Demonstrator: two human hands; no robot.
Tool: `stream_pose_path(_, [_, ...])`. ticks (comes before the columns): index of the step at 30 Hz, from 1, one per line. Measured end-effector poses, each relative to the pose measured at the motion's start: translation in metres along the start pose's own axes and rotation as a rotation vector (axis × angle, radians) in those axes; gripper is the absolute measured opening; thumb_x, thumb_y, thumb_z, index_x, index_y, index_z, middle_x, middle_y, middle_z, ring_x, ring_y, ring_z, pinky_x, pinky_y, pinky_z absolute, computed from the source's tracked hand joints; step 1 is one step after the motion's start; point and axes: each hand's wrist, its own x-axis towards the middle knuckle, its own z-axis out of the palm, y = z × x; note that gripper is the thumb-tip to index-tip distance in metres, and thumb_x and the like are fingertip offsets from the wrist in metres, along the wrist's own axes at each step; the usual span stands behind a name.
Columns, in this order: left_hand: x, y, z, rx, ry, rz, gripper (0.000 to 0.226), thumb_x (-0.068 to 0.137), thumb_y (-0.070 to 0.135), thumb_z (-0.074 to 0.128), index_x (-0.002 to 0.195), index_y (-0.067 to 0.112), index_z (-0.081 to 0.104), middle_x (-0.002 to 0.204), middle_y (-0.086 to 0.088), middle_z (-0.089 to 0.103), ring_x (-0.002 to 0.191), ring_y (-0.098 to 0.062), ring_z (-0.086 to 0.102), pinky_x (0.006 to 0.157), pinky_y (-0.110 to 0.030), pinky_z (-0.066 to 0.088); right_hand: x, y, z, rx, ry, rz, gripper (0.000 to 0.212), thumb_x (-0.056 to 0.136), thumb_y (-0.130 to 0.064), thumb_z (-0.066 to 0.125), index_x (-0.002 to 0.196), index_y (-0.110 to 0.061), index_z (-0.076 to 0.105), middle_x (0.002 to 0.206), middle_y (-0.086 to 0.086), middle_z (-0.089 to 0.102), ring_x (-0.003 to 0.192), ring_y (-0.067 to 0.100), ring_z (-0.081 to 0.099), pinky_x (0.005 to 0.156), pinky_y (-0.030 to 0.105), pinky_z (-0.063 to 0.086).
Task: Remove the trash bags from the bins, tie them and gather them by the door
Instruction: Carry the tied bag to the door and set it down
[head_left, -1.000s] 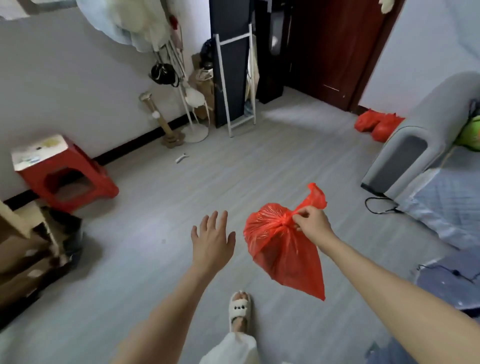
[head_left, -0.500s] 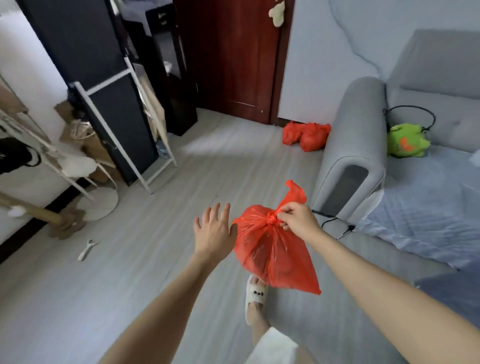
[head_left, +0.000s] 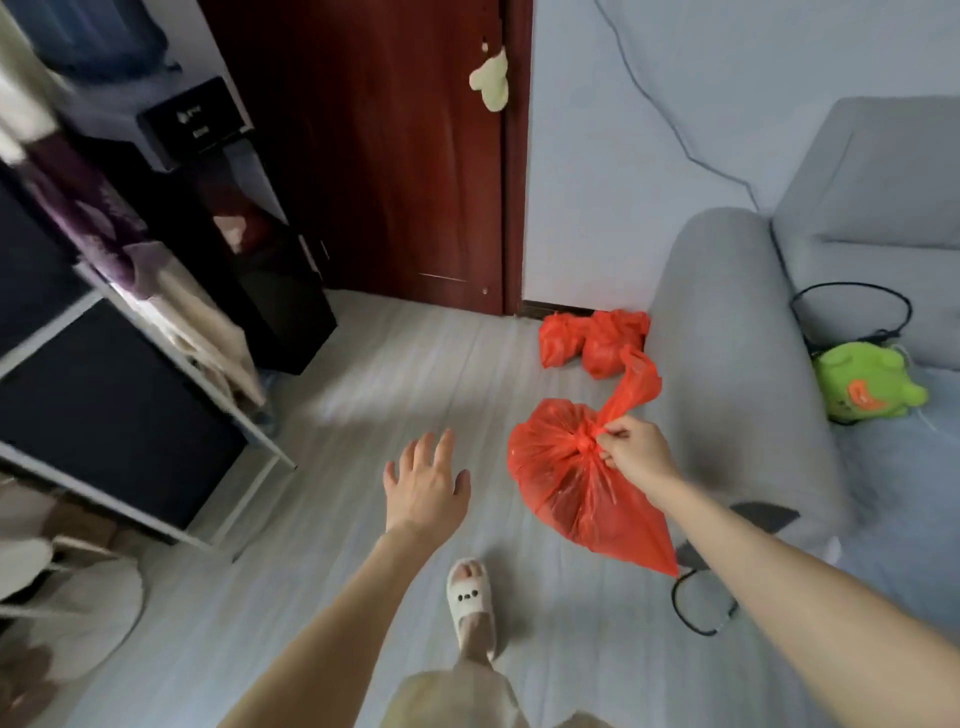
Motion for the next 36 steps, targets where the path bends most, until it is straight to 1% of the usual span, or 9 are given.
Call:
stream_pose_path(3, [0.105,0.006,-0.004,0.007,-0.032,0.029,0.058,0.095,0.037,0.035,0.147,0.021,0.012,0.155,-0.005,0.016,0.143,-0.025,0.013,0.117,-0.047,0.014,0.087,-0.021,0.008,0.028,0.033,0.028,0.009,0.081,-0.004,0.06,0.076,-0.011,0.064,0.061,0.007,0.059,0.078,0.03,0.064,0.086,0.051,0.051])
stream_pose_path(7, [0.253,0.025,-0.029,0.012,-0.069,0.084,0.059,0.095,0.036,0.035,0.147,0.022,0.01,0.156,-0.005,0.013,0.144,-0.025,0.011,0.118,-0.047,0.012,0.203,-0.062,0.014,-0.005,0.062,0.083,0.038,0.081,-0.002,0.059,0.052,-0.026,0.052,0.056,0.001,0.056,0.076,0.028,0.061,0.081,0.049,0.05])
stream_pose_path(11, [0.387,0.064,-0.07,0.051,-0.057,0.167,0.058,0.095,0.035,0.035,0.147,0.022,0.011,0.157,-0.004,0.013,0.145,-0.024,0.01,0.119,-0.047,0.011,0.308,-0.109,-0.001,0.016,0.121,0.126,0.041,0.081,0.0,0.058,0.05,-0.026,0.052,0.056,0.002,0.055,0.073,0.026,0.058,0.079,0.048,0.05])
stream_pose_path(14, [0.471,0.1,-0.088,0.073,-0.066,0.24,0.058,0.095,0.033,0.035,0.147,0.021,0.011,0.157,-0.004,0.014,0.145,-0.024,0.01,0.119,-0.047,0.011,0.377,-0.135,-0.015,0.018,0.168,0.154,0.031,0.081,-0.005,0.059,0.057,-0.025,0.058,0.068,0.009,0.062,0.076,0.026,0.059,0.08,0.045,0.05])
stream_pose_path(16, [0.525,0.127,-0.091,0.067,-0.074,0.277,0.058,0.095,0.032,0.035,0.147,0.021,0.012,0.157,-0.003,0.013,0.145,-0.023,0.01,0.119,-0.046,0.012,0.429,-0.146,-0.023,-0.006,0.184,0.164,0.013,0.081,-0.008,0.059,0.073,-0.012,0.069,0.082,0.018,0.07,0.084,0.032,0.064,0.081,0.04,0.048])
stream_pose_path(19, [0.599,0.161,-0.087,0.064,-0.082,0.319,0.058,0.095,0.032,0.036,0.147,0.021,0.012,0.157,-0.003,0.013,0.145,-0.024,0.01,0.118,-0.045,0.013,0.501,-0.154,-0.028,-0.033,0.214,0.173,0.014,0.081,-0.006,0.058,0.087,-0.001,0.069,0.094,0.021,0.072,0.093,0.035,0.065,0.082,0.037,0.047])
stream_pose_path(26, [0.765,0.228,-0.027,0.058,-0.148,0.329,0.06,0.094,0.028,0.037,0.147,0.021,0.011,0.157,-0.004,0.009,0.146,-0.025,0.005,0.117,-0.043,0.013,0.683,-0.116,-0.017,-0.011,0.21,0.29,0.018,0.082,-0.006,0.059,0.097,0.002,0.066,0.106,0.019,0.069,0.105,0.031,0.061,0.089,0.033,0.041])
stream_pose_path(29, [0.83,0.247,0.006,0.09,-0.101,0.34,0.063,0.094,0.025,0.037,0.148,0.02,0.006,0.158,-0.005,0.006,0.146,-0.027,0.001,0.117,-0.044,0.014,0.753,-0.084,0.003,0.007,0.22,0.365,0.018,0.083,-0.006,0.059,0.097,0.003,0.066,0.106,0.021,0.068,0.105,0.033,0.06,0.089,0.035,0.042])
stream_pose_path(36, [0.971,0.266,0.108,0.272,-0.009,0.466,0.077,0.09,0.019,0.037,0.146,0.023,-0.015,0.156,-0.008,-0.02,0.144,-0.034,-0.016,0.118,-0.051,0.006,0.881,0.003,0.07,0.065,0.27,0.508,0.021,0.084,-0.004,0.054,0.1,0.001,0.066,0.108,0.021,0.068,0.104,0.032,0.06,0.087,0.03,0.039])
